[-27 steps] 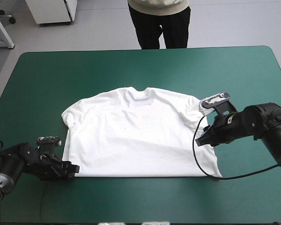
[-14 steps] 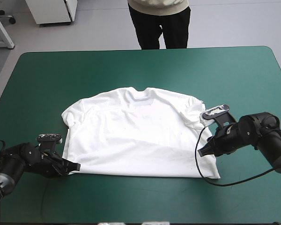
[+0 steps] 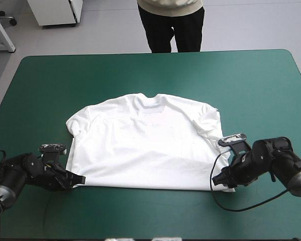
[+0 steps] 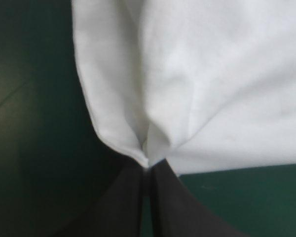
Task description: Fold the cloth
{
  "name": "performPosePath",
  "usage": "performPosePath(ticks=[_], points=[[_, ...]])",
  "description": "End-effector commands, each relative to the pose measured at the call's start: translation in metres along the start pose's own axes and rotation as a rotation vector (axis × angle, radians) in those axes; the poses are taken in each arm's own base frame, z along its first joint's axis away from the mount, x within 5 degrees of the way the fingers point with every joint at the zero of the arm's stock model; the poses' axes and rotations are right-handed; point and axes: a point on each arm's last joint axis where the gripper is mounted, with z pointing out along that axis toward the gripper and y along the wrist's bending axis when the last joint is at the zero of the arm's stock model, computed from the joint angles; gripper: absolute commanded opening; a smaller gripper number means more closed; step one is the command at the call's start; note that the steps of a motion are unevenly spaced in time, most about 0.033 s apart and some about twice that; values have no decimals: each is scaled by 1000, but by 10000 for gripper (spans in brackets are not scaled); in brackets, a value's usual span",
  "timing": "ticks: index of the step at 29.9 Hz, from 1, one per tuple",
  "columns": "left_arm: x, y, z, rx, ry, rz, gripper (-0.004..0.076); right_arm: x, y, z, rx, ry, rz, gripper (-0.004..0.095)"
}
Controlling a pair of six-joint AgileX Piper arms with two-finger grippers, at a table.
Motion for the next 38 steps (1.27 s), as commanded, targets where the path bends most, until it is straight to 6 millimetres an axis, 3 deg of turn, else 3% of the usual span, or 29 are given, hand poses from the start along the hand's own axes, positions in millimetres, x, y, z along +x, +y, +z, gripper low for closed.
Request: performPosePath(ticks=[1,9,12,15,17,24,32,38], points=[[-5,-2,-6,2,-37,7,-9,6,-4,2,36,-27,21,456],[-6,-2,-6,1,-42,7,-9,24,-7,36,24,-20,63,228],[-5,-2,-6,2,-37,7,-9,22,-4,41,-10,-7,45,172],[-5,-3,-6,3,-36,7,-9,21,0,40,-52,-17,15,10],[-5,-3,-7,2,-40,8,-9,22,0,38,-53,-31,15,-11],[-1,-7,-26,-8,-120,18,-9,32,5,5,-47,-167,30,-11],[22,-14,-49,-11,-81,26,-9,57,13,-30,-70,-264,62,-12],[22,-19,-76,-29,-175,53,-9,51,17,-67,-60,-356,50,-11]])
